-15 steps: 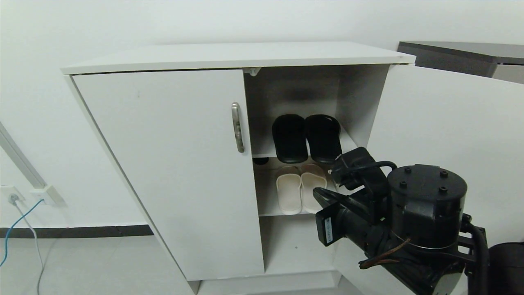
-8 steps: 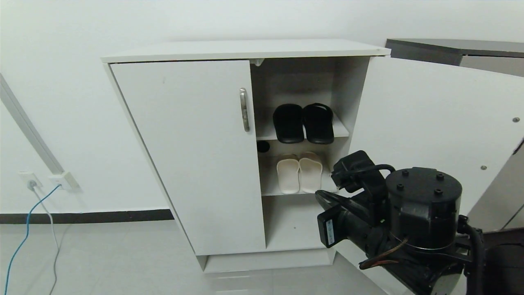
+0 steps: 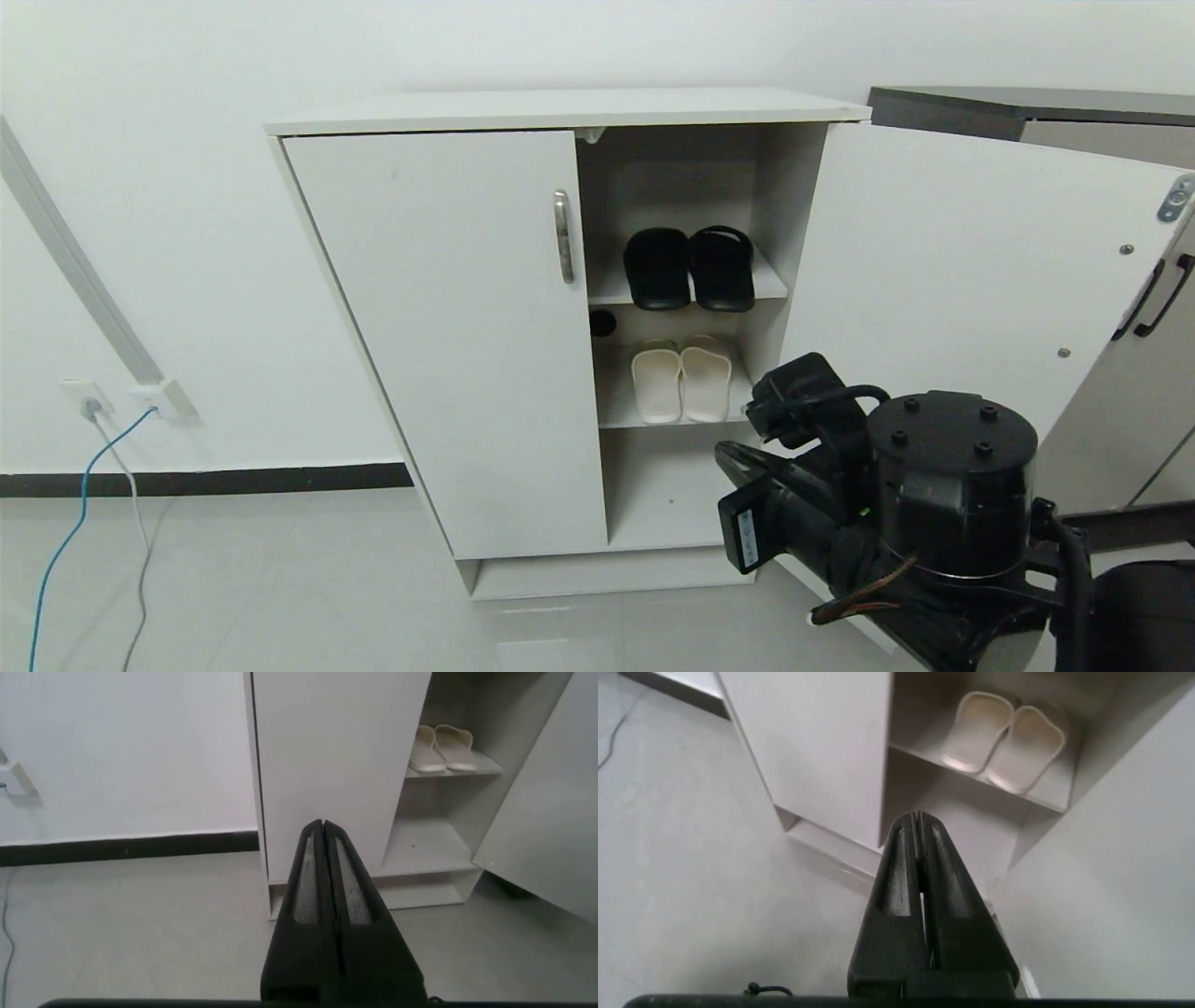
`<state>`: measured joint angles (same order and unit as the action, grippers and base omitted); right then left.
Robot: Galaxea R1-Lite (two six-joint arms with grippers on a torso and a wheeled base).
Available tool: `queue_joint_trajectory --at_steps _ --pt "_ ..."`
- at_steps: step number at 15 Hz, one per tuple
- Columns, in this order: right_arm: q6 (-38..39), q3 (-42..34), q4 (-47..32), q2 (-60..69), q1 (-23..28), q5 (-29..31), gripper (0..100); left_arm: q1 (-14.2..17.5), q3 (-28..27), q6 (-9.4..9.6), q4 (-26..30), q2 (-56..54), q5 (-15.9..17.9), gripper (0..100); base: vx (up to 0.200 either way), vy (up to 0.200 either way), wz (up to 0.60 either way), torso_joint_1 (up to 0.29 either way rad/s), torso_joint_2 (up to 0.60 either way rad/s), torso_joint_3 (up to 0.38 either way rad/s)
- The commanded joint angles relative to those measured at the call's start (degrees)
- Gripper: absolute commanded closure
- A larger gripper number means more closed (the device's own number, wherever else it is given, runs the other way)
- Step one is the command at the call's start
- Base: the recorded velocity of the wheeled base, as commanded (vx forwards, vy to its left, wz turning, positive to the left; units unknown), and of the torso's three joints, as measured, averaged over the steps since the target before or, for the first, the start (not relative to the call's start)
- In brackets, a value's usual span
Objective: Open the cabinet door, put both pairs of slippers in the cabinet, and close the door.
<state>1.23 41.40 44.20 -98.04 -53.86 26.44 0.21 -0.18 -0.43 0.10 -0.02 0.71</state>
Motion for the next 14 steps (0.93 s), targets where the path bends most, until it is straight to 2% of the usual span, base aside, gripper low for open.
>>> queue_joint_trajectory --at_steps 1,9,14 --pt "0.0 0.1 0.0 -0.4 0.1 0.2 100 0.0 0.0 -0.01 0.0 0.0 0.0 100 0.000 0.000 0.00 0.000 0.00 0.000" --pt "0.0 0.3 0.1 -1.0 0.1 0.4 100 0.0 0.0 -0.01 0.0 0.0 0.0 100 0.000 0.000 0.00 0.000 0.00 0.000" --pt "-0.2 0.2 1.2 -1.0 0.1 0.4 100 0.0 0.0 -0.01 0.0 0.0 0.0 100 0.000 0.000 0.00 0.008 -0.24 -0.285"
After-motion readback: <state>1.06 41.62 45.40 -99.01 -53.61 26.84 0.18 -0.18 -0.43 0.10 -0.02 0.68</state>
